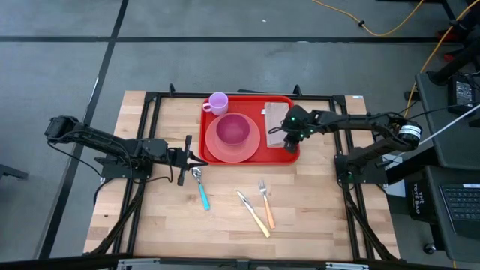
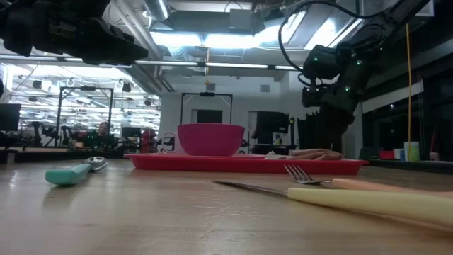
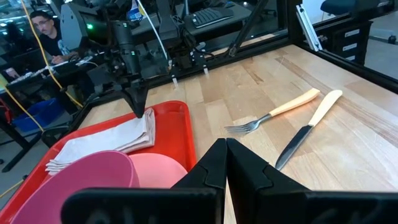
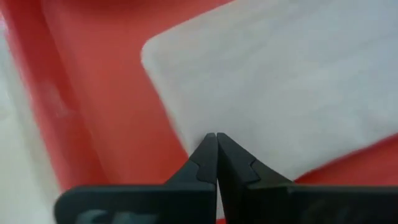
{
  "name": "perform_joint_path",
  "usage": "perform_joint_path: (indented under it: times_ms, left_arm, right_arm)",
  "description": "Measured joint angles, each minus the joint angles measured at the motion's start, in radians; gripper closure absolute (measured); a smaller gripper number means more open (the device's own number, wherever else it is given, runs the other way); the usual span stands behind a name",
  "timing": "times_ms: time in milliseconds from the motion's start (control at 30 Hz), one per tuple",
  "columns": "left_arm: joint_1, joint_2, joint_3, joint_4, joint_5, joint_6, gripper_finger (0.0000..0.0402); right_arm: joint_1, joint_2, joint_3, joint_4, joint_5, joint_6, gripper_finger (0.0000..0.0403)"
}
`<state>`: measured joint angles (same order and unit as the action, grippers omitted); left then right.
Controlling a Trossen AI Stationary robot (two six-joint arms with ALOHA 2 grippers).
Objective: Set up tray
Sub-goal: Put the orange fork on the light brown table napkin on the red tray
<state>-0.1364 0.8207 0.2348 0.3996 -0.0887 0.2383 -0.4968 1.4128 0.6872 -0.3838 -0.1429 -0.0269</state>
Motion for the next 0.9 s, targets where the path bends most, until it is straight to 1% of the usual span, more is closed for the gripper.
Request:
perform_joint_path:
  times_ms: [133,167,333,467,533,600,767,833,900]
  left_arm:
    - [0.0,0.0,0.0,0.0,0.0,-0.01,0.0398]
    - [0.0,0.0,0.0,0.0,0.0,-0.018,0.0398]
    - [0.0,0.0,0.0,0.0,0.0,-0.034,0.0398]
    - [0.0,0.0,0.0,0.0,0.0,-0.034,0.0398]
    - [0.0,0.0,0.0,0.0,0.0,-0.034,0.0398]
    - [0.0,0.0,0.0,0.0,-0.004,-0.034,0.0398]
    - [0.0,0.0,0.0,0.0,-0.005,-0.034,0.0398]
    - [0.0,0.0,0.0,0.0,-0.005,-0.034,0.0398]
    - [0.0,0.0,0.0,0.0,-0.005,-0.034,0.0398]
  right_arm:
    - [0.018,-0.005,0.0,0.008,0.162,0.002,0.04]
    - [0.018,-0.015,0.0,0.008,0.188,0.01,0.04]
    - [0.046,-0.087,0.041,-0.027,0.203,0.08,0.04]
    - [0.103,-0.144,0.127,-0.141,0.255,0.108,0.04]
    - [0.147,-0.162,0.176,-0.2,0.297,0.129,0.04]
    - [0.197,-0.176,0.215,-0.242,0.313,0.156,0.04]
    - [0.36,-0.187,0.241,-0.255,0.339,0.277,0.0399]
    - [0.444,-0.181,0.239,-0.254,0.383,0.339,0.0399]
    - [0.535,-0.172,0.233,-0.257,0.449,0.413,0.0399]
